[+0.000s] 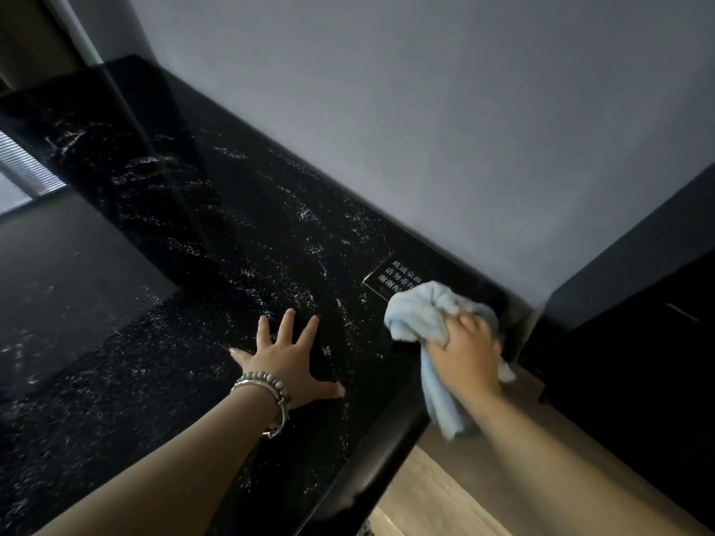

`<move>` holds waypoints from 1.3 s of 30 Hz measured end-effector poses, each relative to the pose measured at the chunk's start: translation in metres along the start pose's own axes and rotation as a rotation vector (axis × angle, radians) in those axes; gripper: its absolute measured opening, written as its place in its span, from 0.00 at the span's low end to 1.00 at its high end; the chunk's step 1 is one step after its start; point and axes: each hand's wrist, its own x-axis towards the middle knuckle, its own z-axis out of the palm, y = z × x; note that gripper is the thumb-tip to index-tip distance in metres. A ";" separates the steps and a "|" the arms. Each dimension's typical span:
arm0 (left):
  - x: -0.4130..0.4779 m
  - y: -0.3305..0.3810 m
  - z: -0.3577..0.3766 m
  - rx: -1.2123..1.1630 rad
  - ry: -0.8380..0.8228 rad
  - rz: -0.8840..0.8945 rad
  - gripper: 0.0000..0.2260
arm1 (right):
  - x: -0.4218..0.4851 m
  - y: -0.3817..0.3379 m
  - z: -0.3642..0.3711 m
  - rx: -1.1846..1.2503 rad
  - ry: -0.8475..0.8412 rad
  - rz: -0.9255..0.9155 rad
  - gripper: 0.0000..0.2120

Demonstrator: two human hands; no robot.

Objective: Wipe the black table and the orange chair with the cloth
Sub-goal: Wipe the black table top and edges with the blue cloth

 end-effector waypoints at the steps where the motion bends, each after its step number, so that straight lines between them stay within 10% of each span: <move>1: 0.000 0.000 0.000 0.001 -0.006 0.003 0.51 | 0.023 0.005 0.001 0.002 0.007 0.040 0.15; 5: 0.002 -0.002 0.001 0.015 -0.008 0.002 0.51 | 0.089 0.009 -0.013 0.014 0.115 0.335 0.13; 12: 0.002 -0.002 0.004 0.024 0.015 0.019 0.51 | -0.024 0.004 0.009 -0.005 0.064 -0.031 0.16; 18: 0.004 -0.003 0.007 0.006 0.043 0.011 0.50 | 0.049 0.000 -0.001 -0.024 0.084 0.219 0.15; 25: 0.001 -0.005 0.009 0.011 0.071 0.025 0.50 | -0.046 -0.010 0.017 -0.045 0.145 -0.244 0.20; 31: -0.001 -0.006 0.014 -0.031 0.108 0.030 0.49 | 0.015 -0.018 0.005 -0.005 0.100 0.093 0.13; 36: -0.014 -0.010 0.025 -0.052 0.214 0.077 0.44 | -0.080 -0.023 0.020 0.047 0.007 -0.268 0.19; 39: -0.033 -0.020 0.032 -0.014 0.284 0.124 0.42 | -0.011 -0.008 0.009 -0.015 0.063 -0.145 0.18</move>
